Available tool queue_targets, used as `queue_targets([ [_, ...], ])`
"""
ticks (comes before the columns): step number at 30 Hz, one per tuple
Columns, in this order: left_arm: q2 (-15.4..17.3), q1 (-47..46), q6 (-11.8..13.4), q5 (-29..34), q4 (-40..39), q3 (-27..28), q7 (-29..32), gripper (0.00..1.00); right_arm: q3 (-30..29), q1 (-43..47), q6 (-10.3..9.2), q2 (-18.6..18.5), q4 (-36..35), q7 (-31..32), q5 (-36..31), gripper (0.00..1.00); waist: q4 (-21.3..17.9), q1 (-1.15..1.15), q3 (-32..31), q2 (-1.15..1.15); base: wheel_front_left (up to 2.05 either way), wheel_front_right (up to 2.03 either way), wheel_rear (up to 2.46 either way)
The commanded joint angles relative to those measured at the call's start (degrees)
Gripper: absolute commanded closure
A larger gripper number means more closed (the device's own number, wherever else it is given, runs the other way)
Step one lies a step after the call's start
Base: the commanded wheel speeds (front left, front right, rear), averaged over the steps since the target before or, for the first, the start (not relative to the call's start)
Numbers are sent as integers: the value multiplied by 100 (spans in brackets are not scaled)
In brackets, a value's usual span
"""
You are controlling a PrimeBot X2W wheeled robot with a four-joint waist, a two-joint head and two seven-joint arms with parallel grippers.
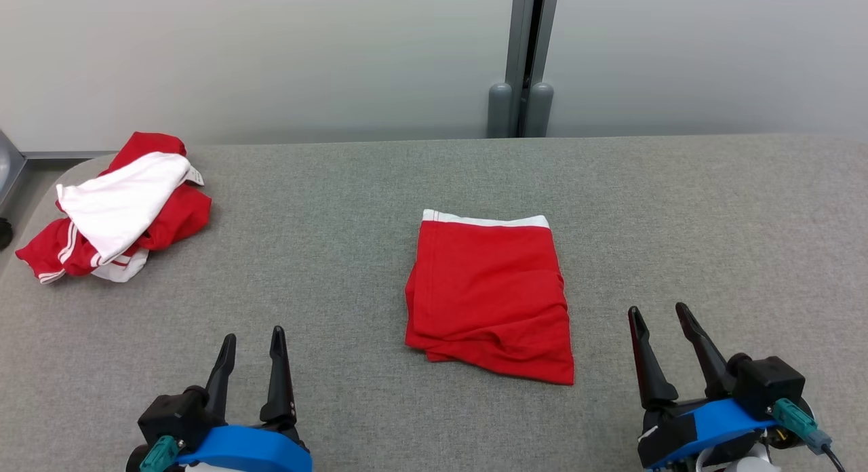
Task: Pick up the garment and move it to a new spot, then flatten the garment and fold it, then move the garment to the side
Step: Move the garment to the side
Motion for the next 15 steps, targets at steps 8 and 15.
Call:
queue_targets([
  [8,-73,79,-96,122,37,89,-29,0,-26,129,1,4,25,14,-30,0,8,0,-41,0,0,0,0],
  [15,-104,86,-127,158,51,118,-29,0,-5,149,1,4,49,42,16,0,15,0,-55,0,0,0,0],
])
